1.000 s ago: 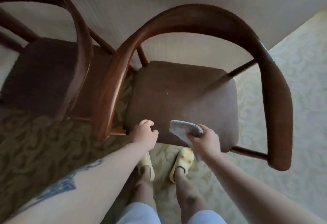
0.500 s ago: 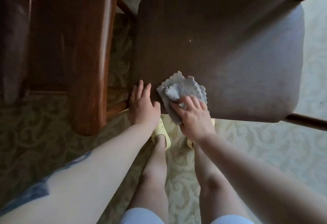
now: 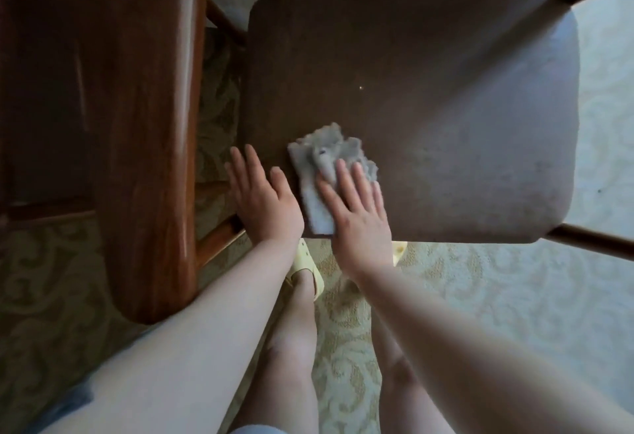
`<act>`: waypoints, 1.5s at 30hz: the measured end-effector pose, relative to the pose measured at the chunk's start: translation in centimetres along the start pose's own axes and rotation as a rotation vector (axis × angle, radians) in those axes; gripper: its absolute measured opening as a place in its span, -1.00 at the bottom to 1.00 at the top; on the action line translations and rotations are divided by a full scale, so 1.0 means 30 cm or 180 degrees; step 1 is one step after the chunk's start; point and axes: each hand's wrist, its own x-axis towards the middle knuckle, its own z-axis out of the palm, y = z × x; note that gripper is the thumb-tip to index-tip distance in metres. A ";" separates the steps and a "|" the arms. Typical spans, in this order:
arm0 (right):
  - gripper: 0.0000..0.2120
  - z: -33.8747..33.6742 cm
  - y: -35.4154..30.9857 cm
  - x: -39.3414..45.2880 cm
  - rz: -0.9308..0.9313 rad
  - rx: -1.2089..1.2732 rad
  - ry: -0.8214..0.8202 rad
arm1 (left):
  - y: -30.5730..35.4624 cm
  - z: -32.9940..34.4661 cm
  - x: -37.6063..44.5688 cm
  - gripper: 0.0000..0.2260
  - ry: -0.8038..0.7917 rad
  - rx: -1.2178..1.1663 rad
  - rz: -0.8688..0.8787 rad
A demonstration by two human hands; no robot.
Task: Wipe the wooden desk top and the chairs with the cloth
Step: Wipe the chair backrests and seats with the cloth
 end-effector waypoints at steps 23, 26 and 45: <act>-0.34 -0.143 0.213 0.269 -0.0932 -0.0608 -0.0287 | 0.075 0.083 -0.024 -0.41 -0.0378 0.0314 -0.0782; -0.26 -0.158 0.206 0.210 0.1625 -0.0107 0.0384 | 0.112 0.098 -0.022 -0.41 -0.0246 0.0209 -0.0953; -0.25 -0.103 0.311 0.027 -0.0876 -0.0449 -0.0081 | 0.234 0.222 -0.182 -0.43 -0.0522 0.0777 0.0715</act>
